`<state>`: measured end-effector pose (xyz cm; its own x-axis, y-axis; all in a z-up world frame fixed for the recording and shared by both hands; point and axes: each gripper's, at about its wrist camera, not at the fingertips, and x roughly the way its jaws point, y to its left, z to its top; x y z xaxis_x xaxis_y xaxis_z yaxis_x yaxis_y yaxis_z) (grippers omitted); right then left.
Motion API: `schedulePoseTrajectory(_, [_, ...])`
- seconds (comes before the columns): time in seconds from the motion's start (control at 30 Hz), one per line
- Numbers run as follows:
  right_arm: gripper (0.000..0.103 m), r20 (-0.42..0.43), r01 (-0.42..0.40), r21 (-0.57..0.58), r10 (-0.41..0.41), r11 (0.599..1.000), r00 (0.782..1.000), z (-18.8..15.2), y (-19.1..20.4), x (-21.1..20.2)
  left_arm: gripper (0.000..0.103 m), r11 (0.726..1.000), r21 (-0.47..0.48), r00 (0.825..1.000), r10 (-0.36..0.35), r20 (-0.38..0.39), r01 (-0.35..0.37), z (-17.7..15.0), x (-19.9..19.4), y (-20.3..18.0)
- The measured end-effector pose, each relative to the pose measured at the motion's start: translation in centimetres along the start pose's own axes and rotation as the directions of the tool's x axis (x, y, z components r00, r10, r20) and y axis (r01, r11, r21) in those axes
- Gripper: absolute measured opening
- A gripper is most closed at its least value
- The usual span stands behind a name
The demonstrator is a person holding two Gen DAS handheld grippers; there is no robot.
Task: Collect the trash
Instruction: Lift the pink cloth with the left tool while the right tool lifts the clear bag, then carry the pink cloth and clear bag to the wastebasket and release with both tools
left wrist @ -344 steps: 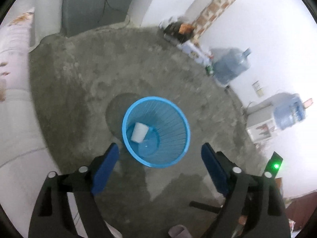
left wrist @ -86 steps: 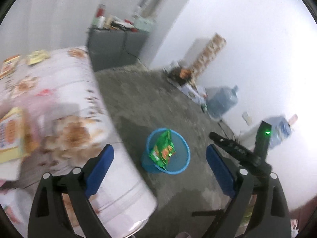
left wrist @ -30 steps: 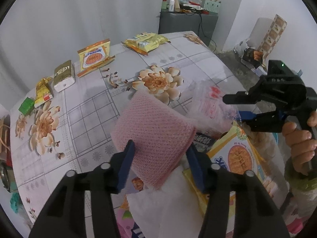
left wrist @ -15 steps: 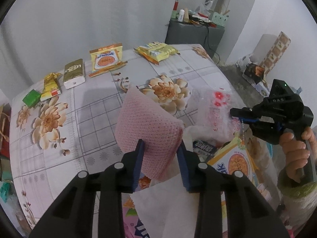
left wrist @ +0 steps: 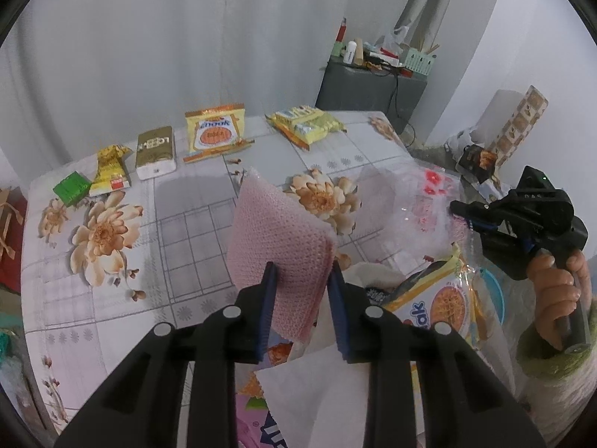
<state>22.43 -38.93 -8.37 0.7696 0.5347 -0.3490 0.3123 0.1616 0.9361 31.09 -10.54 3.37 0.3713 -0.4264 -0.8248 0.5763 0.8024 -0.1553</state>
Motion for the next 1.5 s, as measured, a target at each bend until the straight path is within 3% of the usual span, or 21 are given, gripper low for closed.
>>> schedulePoseTrajectory(0.17, [0.000, 0.123, 0.120, -0.206, -0.096, 0.971, 0.988, -0.8, 3.8, -1.8, 0.026, 1.000, 0.002, 1.000, 0.009, 0.029, -0.009, 0.2, -1.1, 0.0])
schedulePoseTrajectory(0.37, [0.000, 0.173, 0.150, -0.314, -0.099, 0.937, 0.980, -2.1, 6.4, -3.4, 0.026, 1.000, -0.002, 0.998, 0.003, 0.066, -0.003, 0.3, -2.9, -0.5])
schedulePoseTrajectory(0.67, [0.000, 0.184, 0.115, -0.357, -0.050, 0.927, 0.982, -3.9, 6.7, -8.0, 0.026, 0.998, 0.035, 0.990, -0.058, 0.130, 0.054, -0.4, -7.1, -3.4])
schedulePoseTrajectory(0.9, [0.000, 0.282, 0.117, -0.317, -0.024, 0.941, 0.959, -5.4, 3.5, -17.1, 0.026, 0.977, 0.089, 0.966, -0.208, 0.154, 0.196, -2.4, -9.2, -9.4])
schedulePoseTrajectory(1.03, [0.000, 0.413, 0.159, -0.256, -0.041, 0.954, 0.910, -6.5, 0.0, -24.7, 0.026, 0.940, 0.147, 0.938, -0.327, 0.116, 0.309, -3.6, -8.7, -14.9])
schedulePoseTrajectory(1.17, [0.000, 0.549, 0.183, -0.155, -0.069, 0.971, 0.833, -8.4, -4.9, -32.6, 0.026, 0.897, 0.215, 0.914, -0.404, 0.046, 0.386, -4.4, -7.3, -20.8])
schedulePoseTrajectory(1.23, [0.000, 0.585, 0.184, -0.106, -0.088, 0.977, 0.806, -9.2, -7.2, -35.1, 0.026, 0.872, 0.238, 0.899, -0.438, -0.006, 0.427, -4.9, -5.9, -24.4])
schedulePoseTrajectory(1.33, [0.000, 0.626, 0.201, -0.025, -0.141, 0.979, 0.767, -10.3, -10.7, -37.7, 0.026, 0.840, 0.270, 0.880, -0.470, -0.069, 0.470, -5.8, -4.3, -29.2])
schedulePoseTrajectory(1.5, [0.000, 0.677, 0.328, 0.101, -0.306, 0.939, 0.669, -11.2, -15.5, -39.4, 0.026, 0.801, 0.301, 0.855, -0.472, -0.214, 0.518, -7.6, 0.7, -37.6])
